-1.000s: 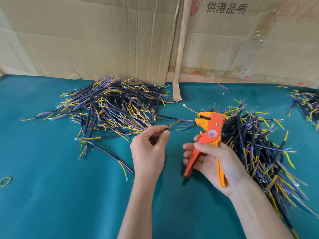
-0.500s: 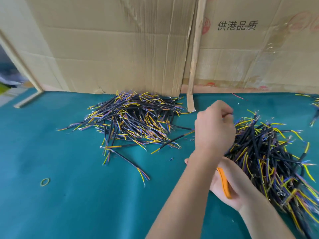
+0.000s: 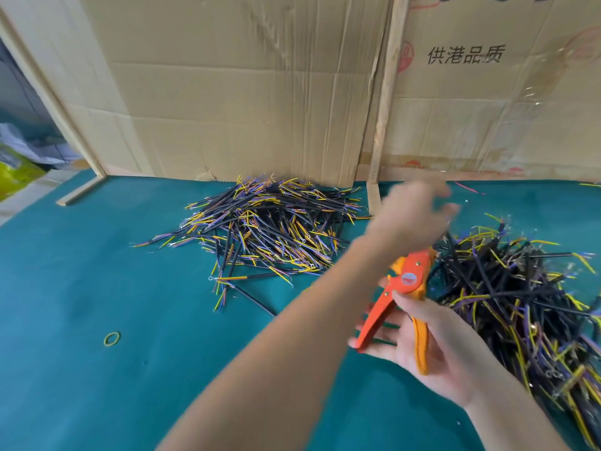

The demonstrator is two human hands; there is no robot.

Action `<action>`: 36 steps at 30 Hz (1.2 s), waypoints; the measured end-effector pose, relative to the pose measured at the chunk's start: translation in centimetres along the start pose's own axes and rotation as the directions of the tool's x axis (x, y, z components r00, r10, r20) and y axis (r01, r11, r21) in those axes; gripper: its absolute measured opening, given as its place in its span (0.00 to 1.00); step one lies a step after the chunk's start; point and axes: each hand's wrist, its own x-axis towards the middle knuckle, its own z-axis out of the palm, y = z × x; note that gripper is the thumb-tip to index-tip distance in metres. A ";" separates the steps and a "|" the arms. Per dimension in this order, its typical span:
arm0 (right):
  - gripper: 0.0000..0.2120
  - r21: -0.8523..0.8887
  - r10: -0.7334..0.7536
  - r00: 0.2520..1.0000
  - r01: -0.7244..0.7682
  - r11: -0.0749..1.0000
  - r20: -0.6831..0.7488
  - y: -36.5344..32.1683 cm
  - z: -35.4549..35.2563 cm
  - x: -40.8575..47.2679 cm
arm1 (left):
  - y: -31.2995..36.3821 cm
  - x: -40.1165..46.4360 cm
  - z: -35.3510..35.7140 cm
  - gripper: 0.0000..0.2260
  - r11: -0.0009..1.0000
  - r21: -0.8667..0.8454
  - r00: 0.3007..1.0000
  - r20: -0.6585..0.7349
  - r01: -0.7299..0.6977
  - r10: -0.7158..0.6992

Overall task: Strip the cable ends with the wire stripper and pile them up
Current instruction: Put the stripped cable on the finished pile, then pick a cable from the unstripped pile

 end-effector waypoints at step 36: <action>0.31 -0.136 -0.176 0.979 0.189 0.972 0.101 -0.6 0.8 -0.5 | -11.7 -7.0 -9.9 0.05 0.841 0.541 1.000 -0.012 -0.010 0.019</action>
